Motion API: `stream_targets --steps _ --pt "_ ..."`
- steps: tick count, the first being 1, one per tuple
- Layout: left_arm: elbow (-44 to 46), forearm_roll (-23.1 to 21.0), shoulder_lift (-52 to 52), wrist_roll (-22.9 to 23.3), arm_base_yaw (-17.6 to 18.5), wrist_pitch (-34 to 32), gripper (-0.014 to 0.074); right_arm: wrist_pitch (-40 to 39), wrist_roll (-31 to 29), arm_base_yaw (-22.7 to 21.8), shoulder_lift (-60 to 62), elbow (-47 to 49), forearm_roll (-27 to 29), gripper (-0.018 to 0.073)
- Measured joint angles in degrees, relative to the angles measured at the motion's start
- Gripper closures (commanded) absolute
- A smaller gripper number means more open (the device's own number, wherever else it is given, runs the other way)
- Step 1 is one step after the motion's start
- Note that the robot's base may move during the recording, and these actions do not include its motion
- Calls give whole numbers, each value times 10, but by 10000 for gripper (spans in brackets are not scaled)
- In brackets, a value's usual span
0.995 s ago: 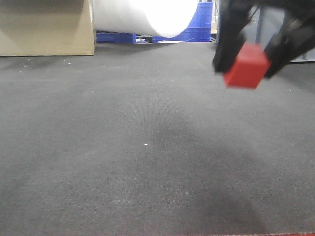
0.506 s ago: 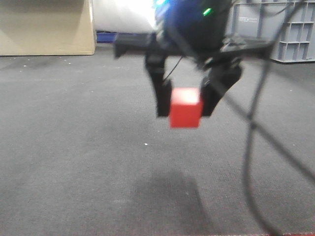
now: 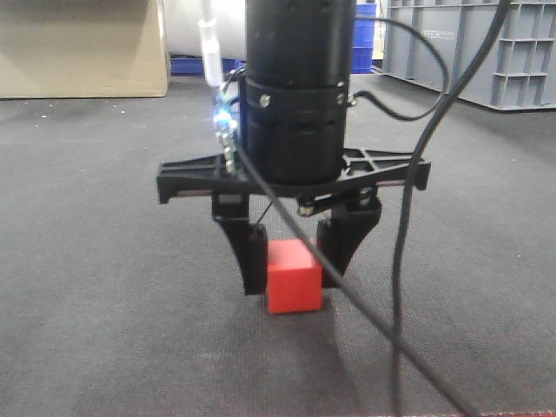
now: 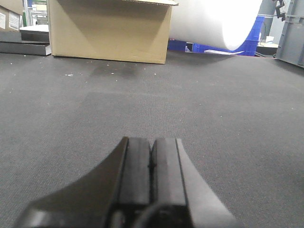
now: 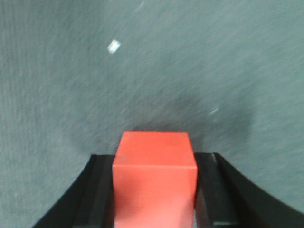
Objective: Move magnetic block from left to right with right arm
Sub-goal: 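Lower the held red cube onto the carpet with the right gripper, then open the right gripper and raise it away from the cube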
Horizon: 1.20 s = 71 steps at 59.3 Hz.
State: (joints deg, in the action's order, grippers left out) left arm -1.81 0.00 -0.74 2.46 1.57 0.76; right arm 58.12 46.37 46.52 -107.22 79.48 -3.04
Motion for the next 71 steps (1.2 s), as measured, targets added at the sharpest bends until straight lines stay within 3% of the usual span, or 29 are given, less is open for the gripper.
stream_targets --steps 12,26,32,58,71 --pt "0 0 0 0 0 0 713 9 0 0 0 0 8 248" --pt "0 0 0 0 0 0 713 10 4 0 0 0 12 14" --pt "0 0 0 0 0 0 713 10 37 0 0 0 12 -59" --pt "0 0 0 0 0 0 713 10 64 -1 31 0 12 -63" --pt "0 0 0 0 0 0 712 13 14 -2 95 0 12 -33"
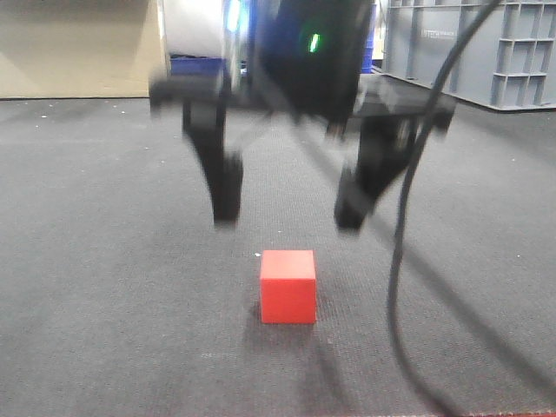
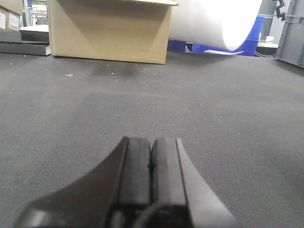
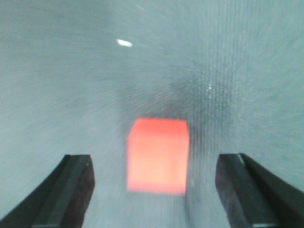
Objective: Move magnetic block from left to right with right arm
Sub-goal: 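Open the right gripper and raise it away from the cube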
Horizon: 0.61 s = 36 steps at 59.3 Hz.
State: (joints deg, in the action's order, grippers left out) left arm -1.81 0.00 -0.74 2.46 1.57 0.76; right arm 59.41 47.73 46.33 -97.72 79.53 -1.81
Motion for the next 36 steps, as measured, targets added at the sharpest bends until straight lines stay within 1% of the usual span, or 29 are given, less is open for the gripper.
stream_targets --steps 2,5,9,13,18,21,28,36 --pt "0 0 0 0 0 0 713 0 -10 -4 10 0 0 -6" --pt "0 0 0 0 0 0 713 0 -25 -10 32 -3 0 64" --pt "0 0 0 0 0 0 713 0 -41 -22 54 -11 0 184" --pt "0 0 0 0 0 0 713 0 -51 -42 78 -28 0 314" --pt "0 0 0 0 0 0 713 -6 -68 -71 106 -55 0 449" --pt "0 0 0 0 0 0 713 -14 -80 -89 123 -74 0 508" --pt "0 0 0 0 0 0 713 -42 -133 -129 166 -119 0 503" --pt "0 0 0 0 0 0 713 -97 -243 -183 219 -172 18 503"
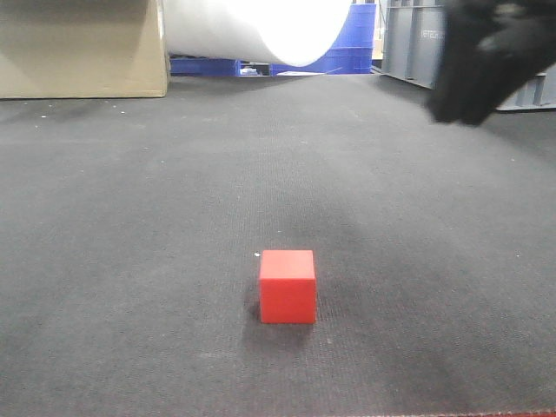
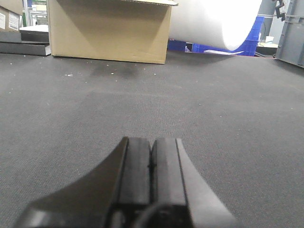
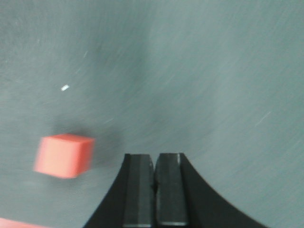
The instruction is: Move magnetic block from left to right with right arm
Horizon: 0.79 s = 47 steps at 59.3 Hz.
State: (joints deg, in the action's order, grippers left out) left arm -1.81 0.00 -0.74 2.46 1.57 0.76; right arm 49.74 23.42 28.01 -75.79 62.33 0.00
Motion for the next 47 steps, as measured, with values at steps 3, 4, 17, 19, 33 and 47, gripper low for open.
stream_targets --steps 3,4,17,19,33,47 --pt "0 0 0 0 0 0 713 -21 -44 -19 20 -21 10 503" --pt "0 0 0 0 0 0 713 -34 -68 -29 29 -30 15 503" --pt "0 0 0 0 0 0 712 -195 -257 -123 125 -138 73 503" --pt "0 0 0 0 0 0 713 -223 -267 -138 141 -156 77 503" --pt "0 0 0 0 0 0 713 -363 -281 -219 251 -267 83 503" --pt "0 0 0 0 0 0 712 -436 -265 -266 394 -363 83 503"
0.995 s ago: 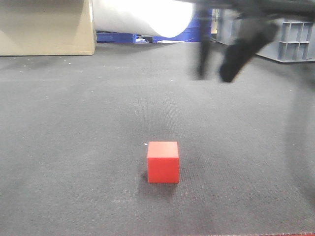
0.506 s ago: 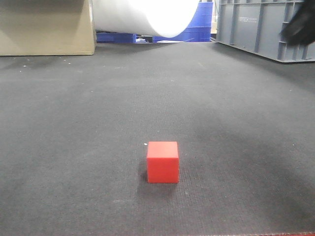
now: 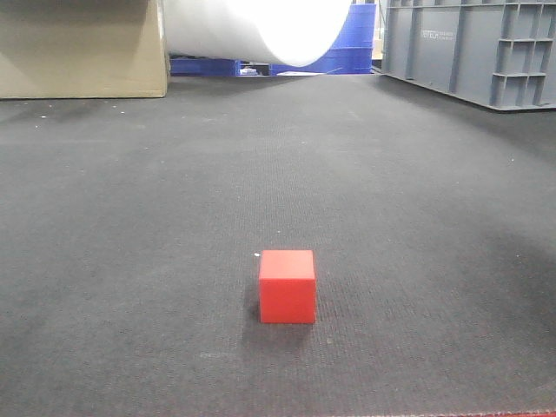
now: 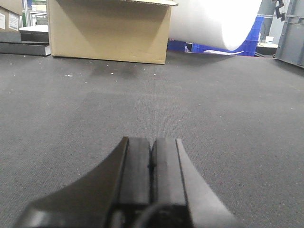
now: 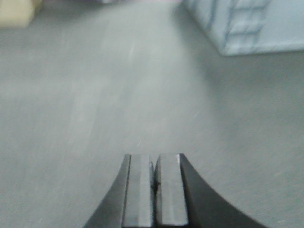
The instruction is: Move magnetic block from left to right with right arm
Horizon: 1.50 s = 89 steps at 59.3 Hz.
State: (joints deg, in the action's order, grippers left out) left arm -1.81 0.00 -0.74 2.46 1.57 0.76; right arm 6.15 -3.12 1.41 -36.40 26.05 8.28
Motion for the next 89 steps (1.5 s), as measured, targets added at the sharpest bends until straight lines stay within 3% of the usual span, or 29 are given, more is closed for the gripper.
stream_targets --steps 22,49,68,77,89 --pt "0 0 0 0 0 0 713 -9 1 -2 206 -102 -36 503" --pt "0 0 0 0 0 0 713 -12 1 -2 220 -113 -38 503" --pt "0 0 0 0 0 0 712 -98 1 -2 275 -205 -38 503" --pt "0 0 0 0 0 0 713 -103 1 -2 354 -264 -38 503" --pt "0 0 0 0 0 0 713 -84 2 -2 368 -278 -38 503"
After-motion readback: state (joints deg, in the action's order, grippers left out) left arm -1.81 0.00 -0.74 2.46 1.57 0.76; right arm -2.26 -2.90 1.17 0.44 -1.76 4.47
